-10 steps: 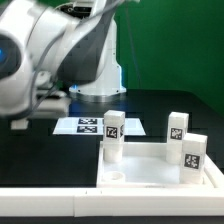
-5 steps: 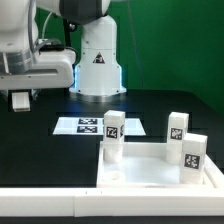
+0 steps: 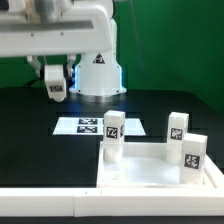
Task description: Assemble square table
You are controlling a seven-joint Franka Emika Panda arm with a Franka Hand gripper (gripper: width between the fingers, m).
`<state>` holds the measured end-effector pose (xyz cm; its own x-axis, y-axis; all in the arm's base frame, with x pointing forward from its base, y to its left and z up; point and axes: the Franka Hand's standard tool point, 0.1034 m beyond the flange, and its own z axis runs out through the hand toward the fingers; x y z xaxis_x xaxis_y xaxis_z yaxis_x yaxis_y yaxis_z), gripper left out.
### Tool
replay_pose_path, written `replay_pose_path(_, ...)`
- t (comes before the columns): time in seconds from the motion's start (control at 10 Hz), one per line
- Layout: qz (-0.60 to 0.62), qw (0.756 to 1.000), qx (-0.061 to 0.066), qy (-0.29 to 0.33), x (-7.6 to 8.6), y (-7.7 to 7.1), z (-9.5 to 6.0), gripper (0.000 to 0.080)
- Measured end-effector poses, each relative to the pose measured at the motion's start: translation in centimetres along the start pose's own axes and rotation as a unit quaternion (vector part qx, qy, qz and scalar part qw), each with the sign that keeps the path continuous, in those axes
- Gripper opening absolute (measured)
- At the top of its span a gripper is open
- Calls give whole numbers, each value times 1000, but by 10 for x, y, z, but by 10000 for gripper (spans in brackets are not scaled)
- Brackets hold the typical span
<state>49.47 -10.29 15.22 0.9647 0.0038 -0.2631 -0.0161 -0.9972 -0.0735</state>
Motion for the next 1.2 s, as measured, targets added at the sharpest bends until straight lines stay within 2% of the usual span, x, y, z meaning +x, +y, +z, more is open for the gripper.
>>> replay_pose_path(0.1,0,999,-8,38,-2,7,10,284)
replay_pose_path(0.3,-2,994,-21,109,4,11,7,284)
replay_pose_path(0.4,10,988,-22,152,11,10,4,284)
replay_pose_path(0.5,22,982,-15,188,30,-4,-4,284)
replay_pose_path(0.6,40,975,-11,219,52,-17,-19,284)
replay_pose_path(0.7,53,965,-19,255,73,-27,-34,284)
replay_pose_path(0.8,65,955,-25,289,83,-37,-39,284)
replay_pose_path(0.9,83,948,-22,306,83,-55,-32,284)
replay_pose_path(1.0,72,939,-38,334,83,-51,-34,284)
replay_pose_path(1.1,73,931,-49,354,81,-46,-34,284)
replay_pose_path(1.2,73,931,-51,355,80,-47,-31,284)
